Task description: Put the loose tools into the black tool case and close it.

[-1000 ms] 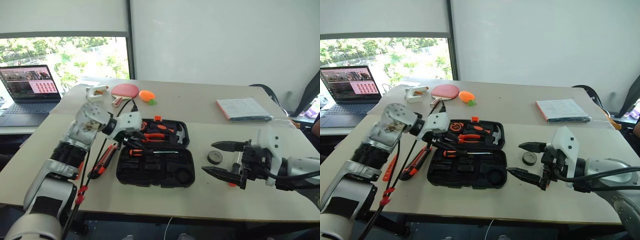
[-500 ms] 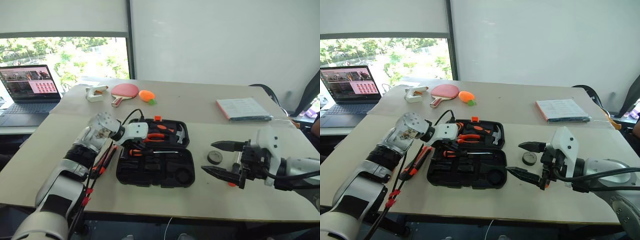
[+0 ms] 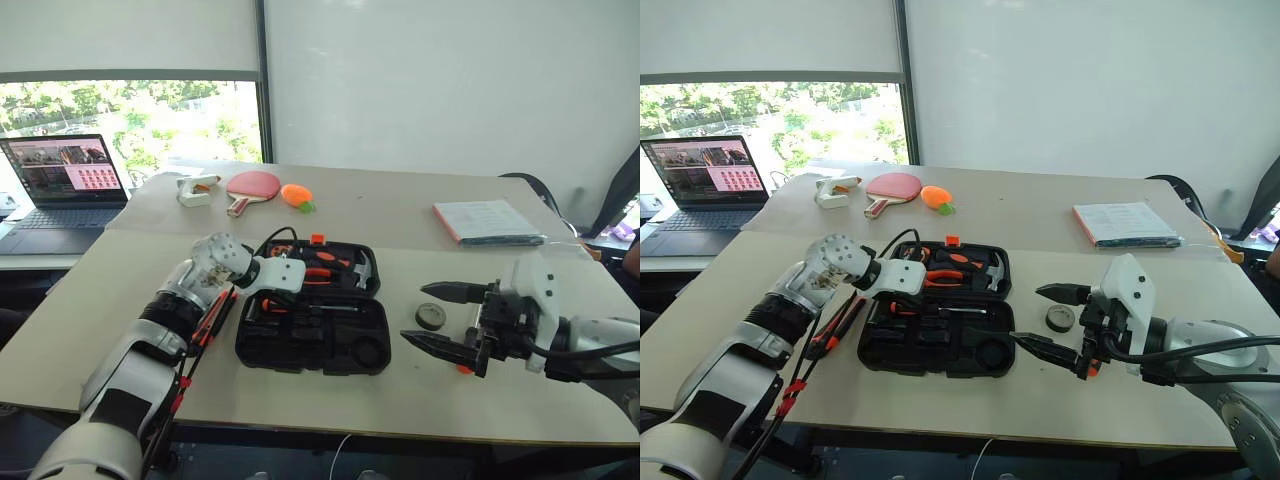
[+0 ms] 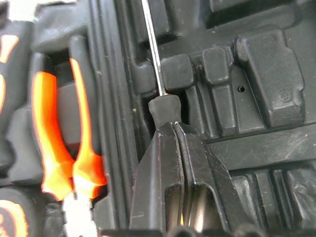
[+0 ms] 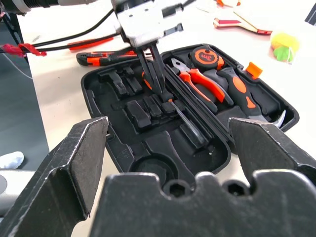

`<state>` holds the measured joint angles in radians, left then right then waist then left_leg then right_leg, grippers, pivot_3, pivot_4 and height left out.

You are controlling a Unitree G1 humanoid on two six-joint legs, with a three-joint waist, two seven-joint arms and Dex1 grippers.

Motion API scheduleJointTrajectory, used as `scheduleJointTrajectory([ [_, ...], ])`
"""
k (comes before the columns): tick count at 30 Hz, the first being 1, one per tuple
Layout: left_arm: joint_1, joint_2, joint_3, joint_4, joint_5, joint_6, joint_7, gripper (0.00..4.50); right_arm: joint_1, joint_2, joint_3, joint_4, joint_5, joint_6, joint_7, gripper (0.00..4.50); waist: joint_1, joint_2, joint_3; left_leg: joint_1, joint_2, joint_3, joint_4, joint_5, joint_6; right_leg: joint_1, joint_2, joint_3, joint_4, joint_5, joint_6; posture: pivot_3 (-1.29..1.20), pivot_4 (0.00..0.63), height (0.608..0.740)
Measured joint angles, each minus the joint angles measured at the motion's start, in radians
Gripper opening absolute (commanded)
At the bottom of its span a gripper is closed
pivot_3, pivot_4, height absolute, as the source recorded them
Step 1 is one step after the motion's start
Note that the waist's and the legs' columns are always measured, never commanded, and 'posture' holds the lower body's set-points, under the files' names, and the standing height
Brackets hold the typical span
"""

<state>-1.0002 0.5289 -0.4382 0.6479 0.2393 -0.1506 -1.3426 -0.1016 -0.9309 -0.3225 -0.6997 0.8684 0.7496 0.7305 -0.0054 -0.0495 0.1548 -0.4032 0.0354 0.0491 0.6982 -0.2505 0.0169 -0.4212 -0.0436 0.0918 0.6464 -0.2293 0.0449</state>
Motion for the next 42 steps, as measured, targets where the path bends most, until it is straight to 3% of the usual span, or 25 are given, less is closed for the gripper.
scheduleJointTrajectory([
  [6,-0.008,-0.021,-0.006,0.023,0.015,-0.02,0.021,0.09,0.015,0.007,0.0,0.0,-0.006,0.0,0.0,4.5,0.011,0.005,-0.004,0.0,-0.001,0.0,0.0,0.001,0.001,0.001,0.0,0.002,0.0,0.001,0.001,0.0,0.15,0.737],
  [9,0.006,-0.025,0.035,0.007,-0.049,0.08,-0.027,0.09,0.041,0.011,-0.004,-0.003,-0.017,0.0,-0.012,4.5,0.011,0.006,-0.004,-0.003,-0.001,0.0,0.001,0.001,0.001,-0.002,0.0,0.002,0.0,0.001,0.001,0.0,0.15,0.737],
  [12,0.033,-0.021,0.095,-0.038,-0.151,0.22,-0.093,0.71,0.077,0.016,-0.023,0.0,-0.043,0.0,-0.039,4.5,0.006,0.005,-0.004,-0.006,-0.001,-0.001,0.0,0.0,0.002,-0.005,0.0,0.001,0.0,0.0,0.001,0.0,0.15,0.737],
  [16,0.028,0.023,0.222,-0.171,-0.337,0.442,-0.184,2.14,0.195,0.045,-0.133,0.006,-0.075,0.016,-0.098,4.5,0.004,0.005,-0.004,-0.011,-0.001,-0.004,-0.001,0.0,0.003,-0.008,0.0,0.0,-0.002,-0.001,0.002,0.0,0.15,0.737],
  [19,0.007,0.057,0.302,-0.257,-0.462,0.585,-0.226,3.1,0.35,0.089,-0.294,0.003,-0.075,0.047,-0.112,4.5,0.009,0.006,-0.004,-0.011,-0.002,-0.004,-0.001,0.0,0.003,-0.007,0.0,0.0,-0.003,-0.001,0.002,0.0,0.15,0.737],
  [23,0.002,0.086,0.31,-0.348,-0.62,0.704,-0.264,4.44,0.604,0.194,-0.524,0.006,-0.074,0.076,-0.103,4.5,0.017,0.006,-0.004,-0.009,-0.002,-0.006,-0.001,0.0,0.003,-0.004,0.0,0.0,-0.004,-0.001,0.003,0.0,0.15,0.737],
  [26,-0.008,0.083,0.305,-0.397,-0.703,0.76,-0.267,4.47,0.727,0.263,-0.64,0.002,-0.078,0.079,-0.104,4.5,0.01,0.006,-0.004,-0.005,-0.002,-0.006,-0.001,0.0,0.003,-0.001,0.0,0.001,-0.004,-0.004,0.006,0.0,0.15,0.737],
  [32,-0.022,0.042,0.305,-0.443,-0.758,0.796,-0.262,4.47,0.744,0.326,-0.662,-0.051,-0.028,0.111,-0.185,4.5,-0.022,0.009,-0.005,-0.001,-0.002,-0.006,-0.003,0.001,0.003,0.0,0.002,0.004,-0.002,-0.006,0.008,0.0,0.15,0.737],
  [42,-0.01,0.062,0.306,-0.517,-0.783,0.806,-0.216,4.47,0.337,0.348,-0.316,0.043,-0.032,0.293,-0.554,4.5,-0.032,0.01,-0.005,-0.003,-0.003,-0.007,-0.005,0.0,0.003,-0.003,0.001,0.004,-0.001,-0.006,-0.001,0.0,0.15,0.737],
])
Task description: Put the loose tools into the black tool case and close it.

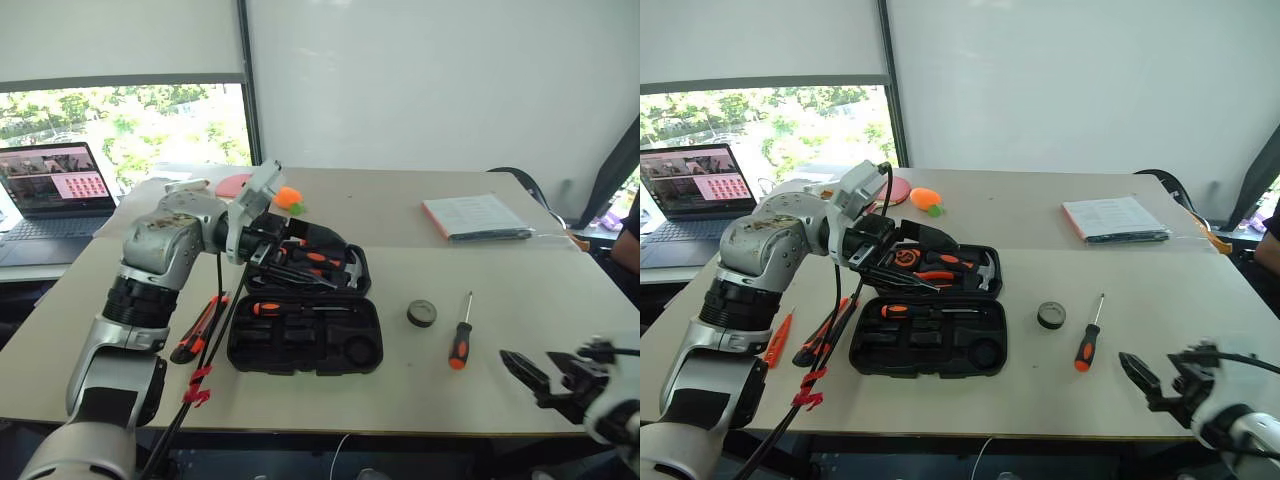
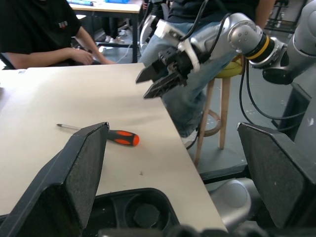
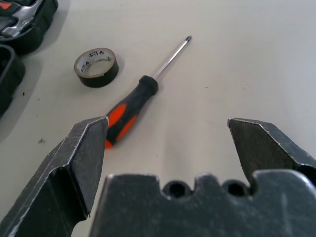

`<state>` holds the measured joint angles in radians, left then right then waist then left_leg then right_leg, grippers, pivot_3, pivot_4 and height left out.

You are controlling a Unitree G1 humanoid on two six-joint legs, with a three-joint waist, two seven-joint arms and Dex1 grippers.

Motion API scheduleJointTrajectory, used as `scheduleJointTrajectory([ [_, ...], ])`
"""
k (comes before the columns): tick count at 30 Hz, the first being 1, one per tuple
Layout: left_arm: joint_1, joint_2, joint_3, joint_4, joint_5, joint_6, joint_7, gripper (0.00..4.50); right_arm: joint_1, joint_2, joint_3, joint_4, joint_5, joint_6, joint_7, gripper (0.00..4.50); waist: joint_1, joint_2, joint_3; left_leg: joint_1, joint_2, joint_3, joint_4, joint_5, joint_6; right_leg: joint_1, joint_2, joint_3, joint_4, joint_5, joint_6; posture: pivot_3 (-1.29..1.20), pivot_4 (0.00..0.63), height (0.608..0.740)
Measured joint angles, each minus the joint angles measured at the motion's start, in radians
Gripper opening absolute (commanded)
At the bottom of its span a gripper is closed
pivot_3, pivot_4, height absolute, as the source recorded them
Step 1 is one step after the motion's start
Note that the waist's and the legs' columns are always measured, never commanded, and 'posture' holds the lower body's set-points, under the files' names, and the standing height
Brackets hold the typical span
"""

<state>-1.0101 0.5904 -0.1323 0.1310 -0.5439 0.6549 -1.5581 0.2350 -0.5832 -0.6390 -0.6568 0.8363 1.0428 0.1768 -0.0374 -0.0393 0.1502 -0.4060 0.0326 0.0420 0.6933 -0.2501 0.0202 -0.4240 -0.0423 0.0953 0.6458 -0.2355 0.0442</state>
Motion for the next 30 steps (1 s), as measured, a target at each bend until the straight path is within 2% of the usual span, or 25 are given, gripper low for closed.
scheduleJointTrajectory([
  [3,0.012,0.015,0.0,-0.026,-0.001,0.0,0.005,4.47,-0.102,0.042,0.096,0.051,-0.029,0.015,-0.062,4.5,0.005,0.0,0.0,-0.001,-0.001,0.0,0.0,0.0,0.0,-0.001,-0.001,0.0,-0.001,0.0,0.001,0.0,0.15,0.737],
  [7,0.016,0.017,-0.001,-0.039,0.001,-0.002,0.023,4.47,-0.221,0.136,0.148,0.109,-0.042,0.018,-0.148,4.5,0.009,0.0,0.0,-0.001,-0.001,0.0,0.0,0.0,0.0,-0.001,-0.001,0.0,0.0,0.0,0.001,0.0,0.15,0.737],
  [11,0.015,0.02,-0.002,-0.04,0.01,-0.007,0.034,4.47,-0.282,0.178,0.201,0.175,-0.098,0.038,-0.229,4.5,0.012,0.001,0.0,-0.001,-0.001,0.0,0.0,0.0,0.0,-0.001,-0.001,0.0,0.0,0.0,0.001,0.0,0.15,0.737],
  [16,0.015,0.029,-0.002,-0.04,0.015,-0.02,0.035,4.47,-0.292,0.184,0.259,0.21,-0.162,0.045,-0.248,4.5,0.011,0.001,0.001,-0.001,-0.001,0.0,0.0,0.0,0.0,-0.001,-0.001,0.0,-0.001,0.0,0.001,0.0,0.15,0.737],
  [17,0.015,0.03,-0.002,-0.04,0.015,-0.021,0.035,4.5,-0.294,0.183,0.269,0.21,-0.173,0.046,-0.248,4.0,0.01,0.001,0.0,-0.001,0.0,0.0,0.0,0.0,0.0,-0.001,0.0,0.0,-0.001,0.0,0.001,0.0,0.15,0.737],
  [19,0.015,0.033,-0.003,-0.04,0.016,-0.024,0.033,4.5,-0.291,0.183,0.277,0.206,-0.199,0.046,-0.25,3.49,0.009,0.001,0.0,-0.001,-0.001,0.0,0.0,0.0,0.0,-0.001,0.0,0.0,0.0,0.0,0.001,0.0,0.15,0.737],
  [22,0.015,0.034,-0.005,-0.039,0.027,-0.028,0.031,4.5,-0.272,0.183,0.291,0.191,-0.245,0.044,-0.264,2.39,0.01,0.001,0.0,-0.001,-0.001,0.0,0.0,0.0,0.0,-0.001,0.0,-0.001,0.0,0.0,0.001,0.0,0.15,0.737],
  [26,0.015,0.033,-0.01,-0.036,0.03,-0.041,0.026,4.5,-0.258,0.232,0.245,0.17,-0.265,0.053,-0.301,1.09,0.014,0.001,0.0,-0.001,-0.001,0.0,0.0,0.0,0.0,-0.001,-0.001,-0.001,-0.001,0.0,0.001,0.0,0.15,0.737],
  [30,0.015,0.032,-0.013,-0.027,0.033,-0.044,0.023,4.5,-0.237,0.268,0.191,0.128,-0.263,0.083,-0.318,1.05,0.018,0.001,0.0,-0.001,-0.001,0.0,0.0,0.0,0.0,-0.001,-0.001,-0.001,-0.001,0.0,0.001,0.0,0.15,0.737],
])
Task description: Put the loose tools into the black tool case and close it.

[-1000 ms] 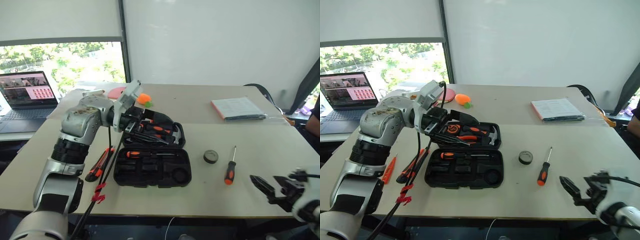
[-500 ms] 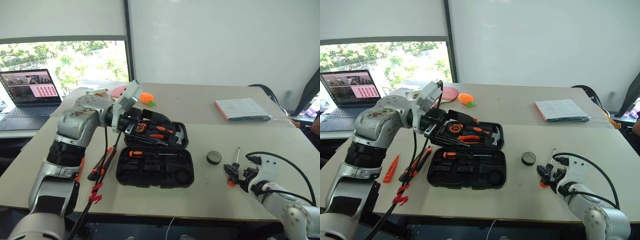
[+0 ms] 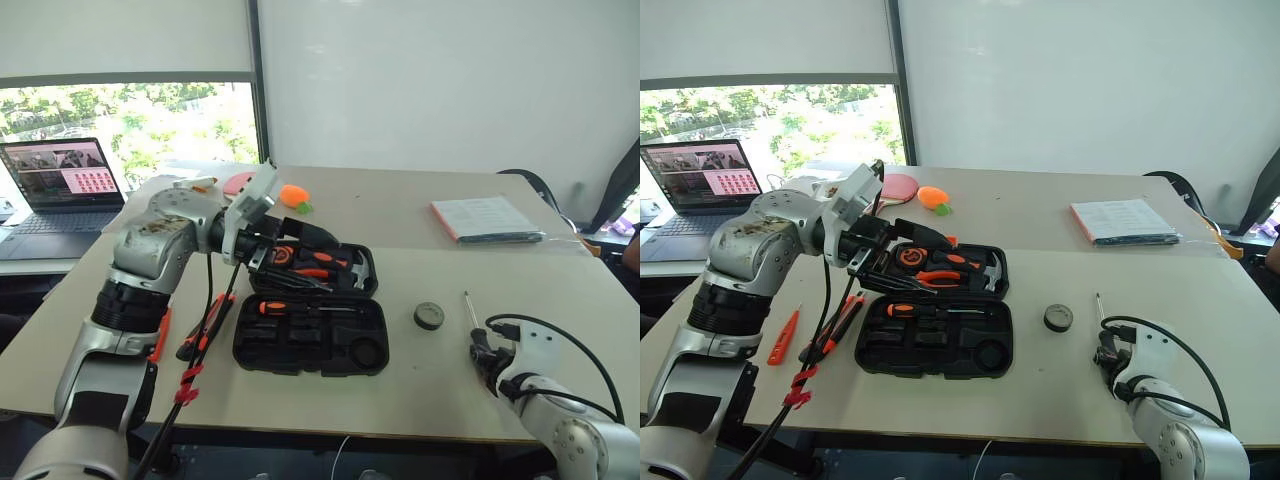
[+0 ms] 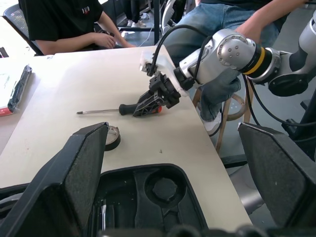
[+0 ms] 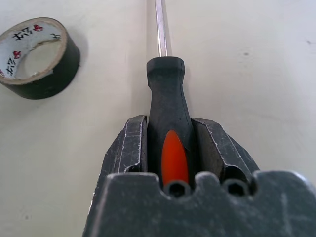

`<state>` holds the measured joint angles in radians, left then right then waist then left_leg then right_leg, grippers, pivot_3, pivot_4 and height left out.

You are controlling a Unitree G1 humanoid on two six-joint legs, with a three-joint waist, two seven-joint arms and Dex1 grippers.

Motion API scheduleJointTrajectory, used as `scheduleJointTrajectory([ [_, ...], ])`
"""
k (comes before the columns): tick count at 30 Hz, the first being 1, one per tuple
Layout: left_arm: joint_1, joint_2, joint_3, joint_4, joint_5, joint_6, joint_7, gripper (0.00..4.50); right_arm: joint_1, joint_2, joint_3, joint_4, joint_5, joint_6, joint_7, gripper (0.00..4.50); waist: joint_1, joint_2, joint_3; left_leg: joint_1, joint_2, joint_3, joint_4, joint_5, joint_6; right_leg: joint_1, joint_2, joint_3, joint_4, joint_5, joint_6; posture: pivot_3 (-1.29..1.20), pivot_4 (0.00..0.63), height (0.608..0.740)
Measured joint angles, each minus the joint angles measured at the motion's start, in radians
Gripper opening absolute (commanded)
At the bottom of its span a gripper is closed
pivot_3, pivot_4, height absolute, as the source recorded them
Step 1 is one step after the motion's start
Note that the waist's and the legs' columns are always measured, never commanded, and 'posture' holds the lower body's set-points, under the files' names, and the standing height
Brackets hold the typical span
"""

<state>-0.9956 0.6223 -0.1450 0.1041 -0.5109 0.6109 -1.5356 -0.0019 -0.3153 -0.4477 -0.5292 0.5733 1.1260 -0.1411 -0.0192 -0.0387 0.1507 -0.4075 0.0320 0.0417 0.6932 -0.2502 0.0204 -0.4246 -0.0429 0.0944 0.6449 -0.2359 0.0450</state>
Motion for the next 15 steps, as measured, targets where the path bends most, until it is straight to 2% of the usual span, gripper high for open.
scheduleJointTrajectory([
  [5,0.0,0.003,-0.001,0.016,0.002,-0.001,-0.005,4.5,-0.002,0.007,-0.132,-0.01,0.006,0.03,-0.009,1.05,0.001,0.001,0.0,0.0,0.0,0.0,0.0,0.0,0.0,0.0,0.0,0.0,0.0,0.0,0.0,0.0,0.15,0.737],
  [6,0.0,0.008,-0.001,0.021,0.003,-0.001,-0.006,4.5,-0.017,-0.017,-0.14,-0.009,0.014,0.03,0.012,1.05,0.0,0.002,0.001,-0.001,0.0,0.0,0.0,0.0,0.0,0.0,0.0,0.001,0.0,0.0,0.0,0.0,0.15,0.737],
  [8,0.0,0.034,-0.001,0.029,0.011,-0.002,-0.011,4.5,-0.137,-0.17,-0.142,-0.021,0.073,0.018,0.137,1.05,-0.025,0.012,0.008,0.001,-0.001,0.001,0.0,0.0,0.0,-0.001,0.0,0.005,-0.001,0.003,0.003,0.0,0.15,0.737],
  [9,0.001,0.041,-0.001,0.028,0.013,-0.004,-0.017,4.5,-0.169,-0.212,-0.128,-0.025,0.081,0.009,0.183,1.05,-0.028,0.012,0.008,0.002,0.0,0.001,0.0,0.0,0.0,0.0,0.001,0.005,-0.001,0.002,0.003,0.0,0.15,0.737],
  [12,0.025,0.117,-0.002,0.032,0.037,-0.032,-0.049,4.5,-0.305,-0.462,0.079,-0.017,0.079,-0.08,0.465,1.05,-0.047,0.014,0.011,0.005,0.001,0.0,-0.005,0.001,0.001,0.001,0.004,0.002,-0.001,0.0,0.0,0.0,0.15,0.737],
  [15,0.053,0.181,0.001,0.038,0.047,-0.046,-0.065,4.5,-0.42,-0.527,0.283,0.057,0.048,-0.164,0.659,1.05,-0.049,0.012,0.011,0.003,0.002,-0.002,-0.008,0.001,0.001,-0.002,0.006,0.002,-0.001,-0.001,-0.004,0.0,0.15,0.737],
])
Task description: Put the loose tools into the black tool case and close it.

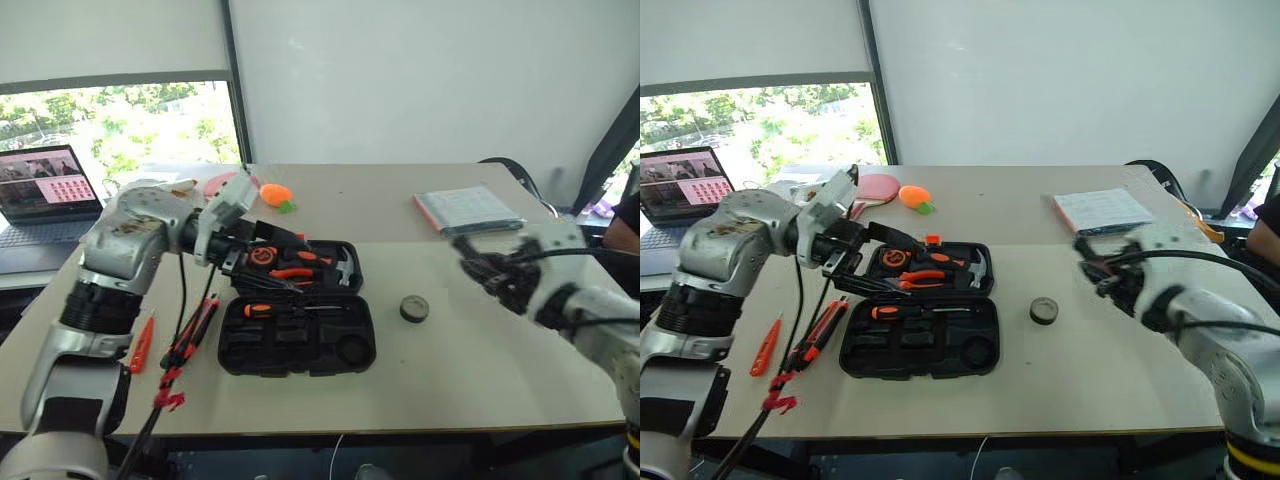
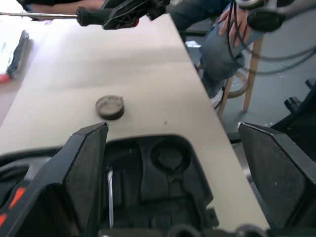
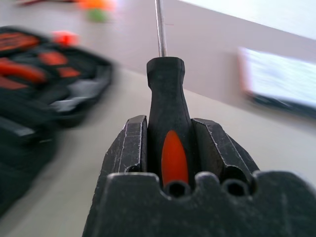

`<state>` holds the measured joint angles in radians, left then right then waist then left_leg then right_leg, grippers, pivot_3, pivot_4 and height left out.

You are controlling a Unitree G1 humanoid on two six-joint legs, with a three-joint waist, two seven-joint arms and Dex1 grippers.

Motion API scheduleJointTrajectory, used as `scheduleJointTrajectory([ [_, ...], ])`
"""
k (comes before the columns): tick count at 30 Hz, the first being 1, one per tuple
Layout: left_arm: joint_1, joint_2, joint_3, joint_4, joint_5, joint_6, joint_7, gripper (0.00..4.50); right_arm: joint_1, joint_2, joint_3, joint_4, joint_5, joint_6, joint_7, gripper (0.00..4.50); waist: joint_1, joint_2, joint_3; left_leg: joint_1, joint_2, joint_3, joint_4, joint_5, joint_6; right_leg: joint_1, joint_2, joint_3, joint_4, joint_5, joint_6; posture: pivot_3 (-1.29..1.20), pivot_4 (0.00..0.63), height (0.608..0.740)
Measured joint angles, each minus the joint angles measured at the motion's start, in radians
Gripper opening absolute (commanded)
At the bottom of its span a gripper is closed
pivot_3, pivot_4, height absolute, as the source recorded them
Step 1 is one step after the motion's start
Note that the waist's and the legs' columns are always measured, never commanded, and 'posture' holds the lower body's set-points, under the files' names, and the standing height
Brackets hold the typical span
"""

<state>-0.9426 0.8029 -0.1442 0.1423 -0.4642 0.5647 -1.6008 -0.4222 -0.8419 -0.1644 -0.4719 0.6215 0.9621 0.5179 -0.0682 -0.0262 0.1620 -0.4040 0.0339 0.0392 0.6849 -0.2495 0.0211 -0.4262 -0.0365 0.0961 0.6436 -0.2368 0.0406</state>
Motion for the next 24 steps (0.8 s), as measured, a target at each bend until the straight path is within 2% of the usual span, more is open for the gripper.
scheduleJointTrajectory([
  [2,0.043,0.061,0.007,-0.001,0.004,-0.002,-0.006,4.5,-0.115,-0.01,0.174,0.1,-0.056,-0.07,0.144,1.05,-0.002,0.001,0.001,-0.003,0.0,0.0,-0.001,0.0,0.0,-0.003,-0.001,0.001,0.0,0.0,-0.001,0.0,0.15,0.737],
  [6,0.158,0.174,0.052,-0.06,-0.011,0.02,-0.006,4.5,-0.278,0.031,0.403,0.236,-0.177,-0.213,0.343,1.05,0.002,0.0,0.002,-0.013,-0.001,0.0,-0.001,0.0,0.0,-0.014,-0.002,-0.001,0.003,0.0,-0.001,0.0,0.15,0.737],
  [12,0.257,0.251,0.146,-0.158,-0.052,0.079,0.03,4.5,-0.318,0.114,0.615,0.4,-0.357,-0.431,0.508,1.05,0.035,-0.001,0.003,-0.022,-0.002,-0.001,0.005,0.0,0.0,-0.018,-0.007,-0.007,0.004,0.0,0.001,0.0,0.15,0.737],
  [24,0.299,0.279,0.167,-0.224,-0.087,0.117,0.066,4.5,-0.329,0.203,0.637,0.542,-0.481,-0.554,0.578,1.05,0.044,-0.003,0.004,-0.017,-0.001,-0.001,0.01,0.001,-0.002,-0.013,-0.005,-0.008,0.008,0.002,-0.001,0.0,0.15,0.737],
])
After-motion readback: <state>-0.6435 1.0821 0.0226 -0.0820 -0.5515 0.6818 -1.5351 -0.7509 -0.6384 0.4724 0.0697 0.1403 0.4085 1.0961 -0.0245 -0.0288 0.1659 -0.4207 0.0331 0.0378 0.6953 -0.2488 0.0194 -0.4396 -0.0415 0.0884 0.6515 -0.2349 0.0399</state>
